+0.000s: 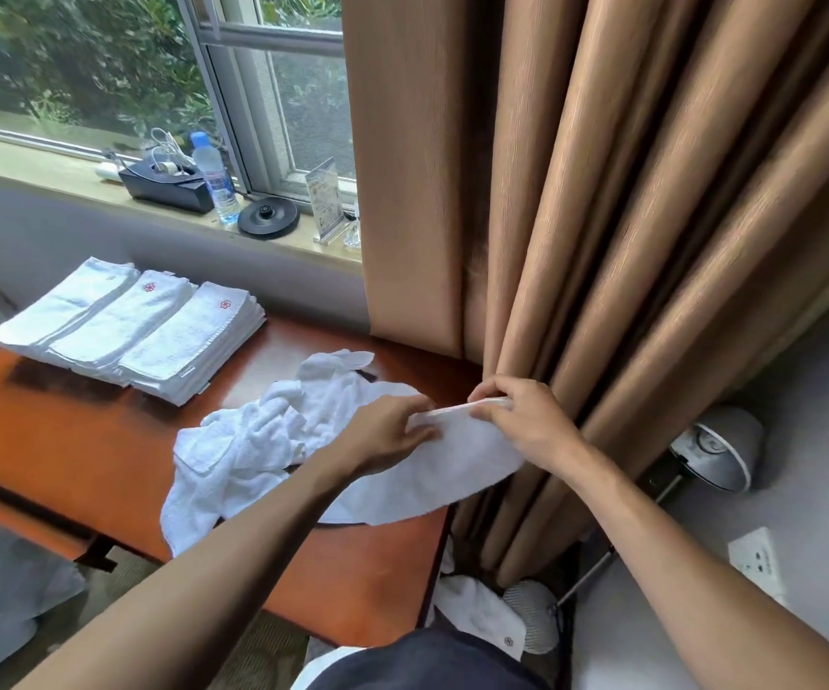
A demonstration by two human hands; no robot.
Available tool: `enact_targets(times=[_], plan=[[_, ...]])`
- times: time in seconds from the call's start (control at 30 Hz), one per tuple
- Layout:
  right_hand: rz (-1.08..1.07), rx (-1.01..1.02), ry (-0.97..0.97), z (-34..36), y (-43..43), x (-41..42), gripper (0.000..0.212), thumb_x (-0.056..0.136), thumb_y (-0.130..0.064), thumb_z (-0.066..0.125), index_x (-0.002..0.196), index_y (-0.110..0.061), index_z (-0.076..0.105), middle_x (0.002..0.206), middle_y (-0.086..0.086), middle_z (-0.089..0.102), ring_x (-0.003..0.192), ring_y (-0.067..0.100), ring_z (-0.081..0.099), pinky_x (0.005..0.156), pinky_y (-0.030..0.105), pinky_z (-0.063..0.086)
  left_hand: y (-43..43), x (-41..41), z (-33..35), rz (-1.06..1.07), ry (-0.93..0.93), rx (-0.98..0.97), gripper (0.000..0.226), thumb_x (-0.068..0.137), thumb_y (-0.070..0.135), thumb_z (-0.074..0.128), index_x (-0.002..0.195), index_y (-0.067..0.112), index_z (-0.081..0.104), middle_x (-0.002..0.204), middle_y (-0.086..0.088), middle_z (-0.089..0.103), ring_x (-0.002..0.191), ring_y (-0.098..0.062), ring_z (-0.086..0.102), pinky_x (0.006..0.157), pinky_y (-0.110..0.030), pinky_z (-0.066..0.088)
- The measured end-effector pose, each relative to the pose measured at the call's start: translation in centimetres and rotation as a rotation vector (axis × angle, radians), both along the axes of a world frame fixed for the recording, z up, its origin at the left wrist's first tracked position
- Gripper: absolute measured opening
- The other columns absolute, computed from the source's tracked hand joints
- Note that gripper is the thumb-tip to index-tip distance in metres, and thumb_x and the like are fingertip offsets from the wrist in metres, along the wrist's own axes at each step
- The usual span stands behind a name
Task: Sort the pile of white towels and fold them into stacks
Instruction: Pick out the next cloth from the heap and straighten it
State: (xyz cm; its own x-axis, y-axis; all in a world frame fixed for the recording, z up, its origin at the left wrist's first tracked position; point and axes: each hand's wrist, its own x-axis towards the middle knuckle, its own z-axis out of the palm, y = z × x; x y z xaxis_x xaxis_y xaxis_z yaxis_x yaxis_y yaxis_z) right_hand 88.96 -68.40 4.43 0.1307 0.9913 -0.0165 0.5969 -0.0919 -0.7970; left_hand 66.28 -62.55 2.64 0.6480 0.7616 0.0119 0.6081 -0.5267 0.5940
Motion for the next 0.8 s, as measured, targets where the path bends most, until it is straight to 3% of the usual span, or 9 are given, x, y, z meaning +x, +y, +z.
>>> enact_targets(times=[0.1, 0.2, 0.33, 0.4, 0.47, 0.57, 0.63, 0.7, 0.8], plan=[[-0.041, -0.008, -0.041, -0.7, -0.6, 0.9, 0.019, 0.085, -0.028, 0.077, 0.082, -0.045, 0.07, 0.084, -0.026, 0.071, 0.085, -0.004, 0.065, 0.076, 0.017, 0.047, 0.3, -2.2, -1.6, 0.08, 0.156, -0.058, 0.023, 0.104, 0.038, 0.054, 0.093, 0.018, 0.06, 0.089, 0.004, 0.067, 0.086, -0.023, 0.063, 0.075, -0.045, 0.051], [-0.048, -0.043, -0.076, -2.0, -1.1, 1.3, 0.018, 0.084, -0.031, 0.076, 0.087, -0.047, 0.066, 0.086, -0.024, 0.07, 0.087, 0.0, 0.064, 0.082, 0.031, 0.051, 0.1, -3.0, -1.7, 0.151, 0.16, -0.05, 0.016, 0.104, 0.032, 0.053, 0.103, 0.021, 0.064, 0.101, 0.002, 0.071, 0.097, -0.026, 0.065, 0.084, -0.046, 0.053], [0.064, -0.038, -0.038, -3.2, -1.3, -0.1, 0.035, 0.079, -0.032, 0.085, 0.108, -0.04, 0.066, 0.092, -0.016, 0.068, 0.081, -0.002, 0.06, 0.083, 0.033, 0.051, -0.6, -0.7, -0.1, 0.064, 0.1, 0.011, 0.015, 0.104, 0.032, 0.053, 0.103, 0.022, 0.064, 0.096, 0.001, 0.071, 0.092, -0.026, 0.065, 0.075, -0.043, 0.052], [0.159, -0.012, -0.074, -3.4, -1.0, -1.7, 0.044, 0.079, -0.032, 0.085, 0.119, -0.031, 0.066, 0.105, -0.012, 0.065, 0.093, 0.0, 0.061, 0.089, 0.033, 0.049, -1.2, 0.9, 0.8, 0.009, 0.082, 0.048, 0.015, 0.103, 0.033, 0.054, 0.108, 0.025, 0.066, 0.1, 0.003, 0.072, 0.095, -0.021, 0.064, 0.073, -0.039, 0.05], [0.192, 0.025, -0.097, -3.6, -0.6, -2.8, 0.03, 0.086, -0.028, 0.08, 0.113, -0.025, 0.069, 0.105, -0.007, 0.064, 0.1, 0.012, 0.062, 0.09, 0.035, 0.048, -1.5, 1.8, 1.5, -0.014, 0.091, 0.081, 0.017, 0.102, 0.032, 0.055, 0.11, 0.025, 0.068, 0.101, 0.003, 0.072, 0.096, -0.019, 0.063, 0.075, -0.039, 0.05], [0.165, 0.006, -0.118, -3.7, -0.6, -3.0, 0.007, 0.092, -0.026, 0.072, 0.097, -0.031, 0.069, 0.093, -0.012, 0.067, 0.089, 0.005, 0.06, 0.08, 0.031, 0.046, -1.1, 1.0, 1.6, -0.004, 0.096, 0.106, 0.013, 0.101, 0.035, 0.059, 0.103, 0.026, 0.068, 0.086, 0.01, 0.065, 0.09, -0.016, 0.062, 0.07, -0.037, 0.047], [0.141, -0.016, -0.131, -3.8, -0.6, -2.7, 0.011, 0.092, -0.023, 0.069, 0.091, -0.033, 0.068, 0.092, -0.017, 0.069, 0.089, 0.001, 0.061, 0.081, 0.03, 0.049, -0.5, -0.4, 1.2, 0.03, 0.139, 0.132, 0.01, 0.098, 0.035, 0.064, 0.102, 0.026, 0.067, 0.078, 0.014, 0.055, 0.088, -0.018, 0.061, 0.066, -0.033, 0.038], [0.117, -0.042, -0.13, -3.8, -0.6, -2.1, 0.013, 0.094, -0.019, 0.067, 0.09, -0.031, 0.067, 0.093, -0.015, 0.069, 0.092, 0.005, 0.063, 0.084, 0.035, 0.05, 0.2, -1.7, 1.0, 0.079, 0.209, 0.172, 0.014, 0.095, 0.036, 0.067, 0.101, 0.023, 0.067, 0.081, 0.009, 0.059, 0.089, -0.023, 0.062, 0.068, -0.032, 0.032], [0.11, -0.106, -0.109, -3.8, -0.7, -1.5, 0.01, 0.096, -0.022, 0.066, 0.089, -0.03, 0.065, 0.095, -0.012, 0.066, 0.093, 0.007, 0.062, 0.087, 0.038, 0.05, 1.0, -2.3, 1.2, 0.184, 0.171, 0.142, 0.015, 0.09, 0.031, 0.073, 0.096, 0.019, 0.069, 0.09, 0.001, 0.07, 0.091, -0.023, 0.063, 0.074, -0.036, 0.039]])
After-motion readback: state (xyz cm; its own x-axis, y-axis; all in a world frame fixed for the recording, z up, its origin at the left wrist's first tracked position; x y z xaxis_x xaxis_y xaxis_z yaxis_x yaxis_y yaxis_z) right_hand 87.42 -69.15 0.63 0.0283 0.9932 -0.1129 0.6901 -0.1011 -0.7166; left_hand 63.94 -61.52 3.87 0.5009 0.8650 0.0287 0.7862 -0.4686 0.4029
